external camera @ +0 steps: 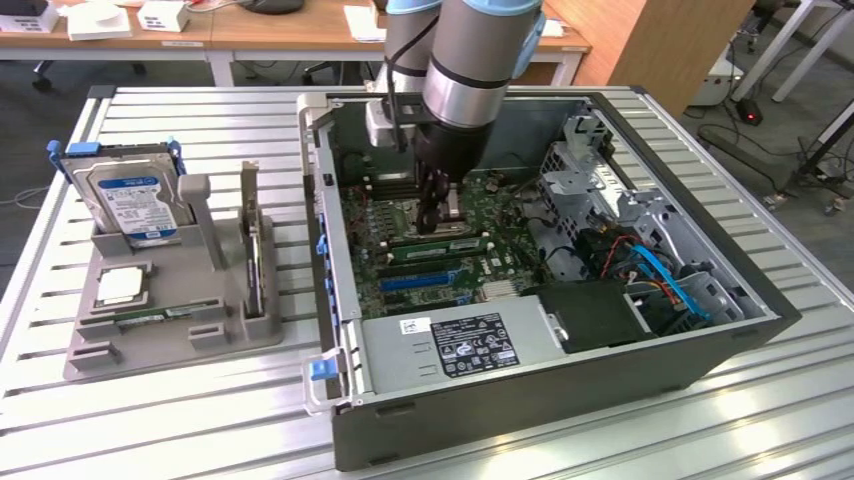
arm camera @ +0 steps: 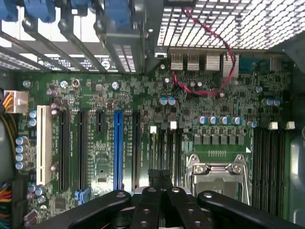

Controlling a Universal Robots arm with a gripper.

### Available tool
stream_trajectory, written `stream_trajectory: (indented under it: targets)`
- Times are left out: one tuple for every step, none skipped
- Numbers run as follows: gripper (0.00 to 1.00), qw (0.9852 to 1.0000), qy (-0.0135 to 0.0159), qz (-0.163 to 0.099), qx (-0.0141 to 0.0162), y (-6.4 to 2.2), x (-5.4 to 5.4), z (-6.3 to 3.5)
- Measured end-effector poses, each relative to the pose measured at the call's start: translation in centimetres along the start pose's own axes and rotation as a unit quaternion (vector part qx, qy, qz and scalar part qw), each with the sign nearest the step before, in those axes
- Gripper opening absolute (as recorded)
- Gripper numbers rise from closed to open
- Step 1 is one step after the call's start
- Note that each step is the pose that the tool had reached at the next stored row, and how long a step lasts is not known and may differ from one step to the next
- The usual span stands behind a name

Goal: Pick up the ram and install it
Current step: 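Press down the ram until it locks into place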

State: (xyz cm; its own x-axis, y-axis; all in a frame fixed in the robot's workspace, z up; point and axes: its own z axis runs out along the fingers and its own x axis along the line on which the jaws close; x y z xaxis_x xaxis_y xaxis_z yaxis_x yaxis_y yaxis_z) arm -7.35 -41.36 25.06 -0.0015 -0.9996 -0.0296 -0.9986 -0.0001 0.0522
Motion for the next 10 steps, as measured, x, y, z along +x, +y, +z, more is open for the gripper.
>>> stream_trajectory:
  targets:
    - [0.09,1.0000,0.0000,0.000,0.0000,-0.14,0.0,-0.01]
    - [0.09,1.0000,0.0000,0.000,0.0000,-0.27,0.0,-0.01]
    - [0.09,1.0000,0.0000,0.000,0.0000,-0.41,0.0,-0.02]
    - [0.09,1.0000,0.0000,0.000,0.0000,-0.53,0.0,-0.03]
    - [0.09,1.0000,0.0000,0.000,0.0000,-0.64,0.0,-0.03]
    - [0.09,1.0000,0.0000,0.000,0.0000,-0.75,0.0,-0.04]
    - [0.09,1.0000,0.0000,0.000,0.0000,-0.86,0.0,-0.04]
    - [0.09,1.0000,0.0000,0.000,0.0000,-0.99,0.0,-0.05]
    - [0.09,1.0000,0.0000,0.000,0.0000,-1.10,0.0,-0.06]
    - [0.09,1.0000,0.0000,0.000,0.0000,-1.21,0.0,-0.06]
